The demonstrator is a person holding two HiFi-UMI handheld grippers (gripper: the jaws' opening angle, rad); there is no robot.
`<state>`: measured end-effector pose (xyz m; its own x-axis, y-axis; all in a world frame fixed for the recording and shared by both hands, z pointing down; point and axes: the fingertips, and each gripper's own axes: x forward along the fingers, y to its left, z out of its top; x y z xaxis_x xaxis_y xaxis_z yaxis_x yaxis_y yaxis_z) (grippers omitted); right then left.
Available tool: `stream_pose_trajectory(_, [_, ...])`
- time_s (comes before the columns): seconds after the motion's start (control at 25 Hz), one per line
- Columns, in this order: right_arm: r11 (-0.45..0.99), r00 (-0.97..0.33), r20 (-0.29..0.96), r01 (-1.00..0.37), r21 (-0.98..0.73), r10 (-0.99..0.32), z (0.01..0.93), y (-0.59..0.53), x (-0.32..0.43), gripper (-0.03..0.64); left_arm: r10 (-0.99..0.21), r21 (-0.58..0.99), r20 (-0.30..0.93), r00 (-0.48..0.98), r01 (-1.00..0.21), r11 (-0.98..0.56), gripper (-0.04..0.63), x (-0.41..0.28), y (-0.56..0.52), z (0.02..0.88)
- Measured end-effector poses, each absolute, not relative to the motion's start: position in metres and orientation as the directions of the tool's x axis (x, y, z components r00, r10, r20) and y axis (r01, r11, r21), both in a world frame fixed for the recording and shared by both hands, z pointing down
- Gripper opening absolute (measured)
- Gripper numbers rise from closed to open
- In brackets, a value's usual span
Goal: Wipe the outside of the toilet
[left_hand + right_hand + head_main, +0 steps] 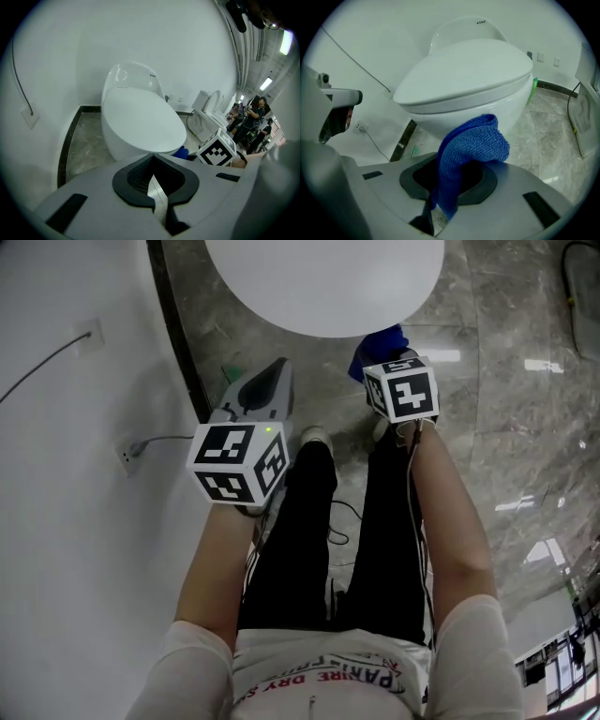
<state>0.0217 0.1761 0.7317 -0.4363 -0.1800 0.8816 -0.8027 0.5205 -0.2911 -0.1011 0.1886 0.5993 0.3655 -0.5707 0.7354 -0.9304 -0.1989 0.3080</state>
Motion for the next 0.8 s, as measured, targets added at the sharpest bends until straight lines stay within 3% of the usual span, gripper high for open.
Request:
stream_pose_trajectory(0.48, [0.501, -0.538, 0.828, -0.765, -0.404, -0.155, 0.715, 0.22, -0.074, 0.077, -0.583, 0.313, 0.733, 0.349, -0.935, -0.166, 0.006, -0.156, 0.233, 0.597])
stream_pose_trajectory(0.8, [0.477, -0.554, 0.81, -0.774, -0.416, -0.192, 0.617, 0.229, -0.079, 0.077, -0.645, 0.304, 0.698, 0.311, -0.944, -0.126, 0.006, -0.173, 0.219, 0.521])
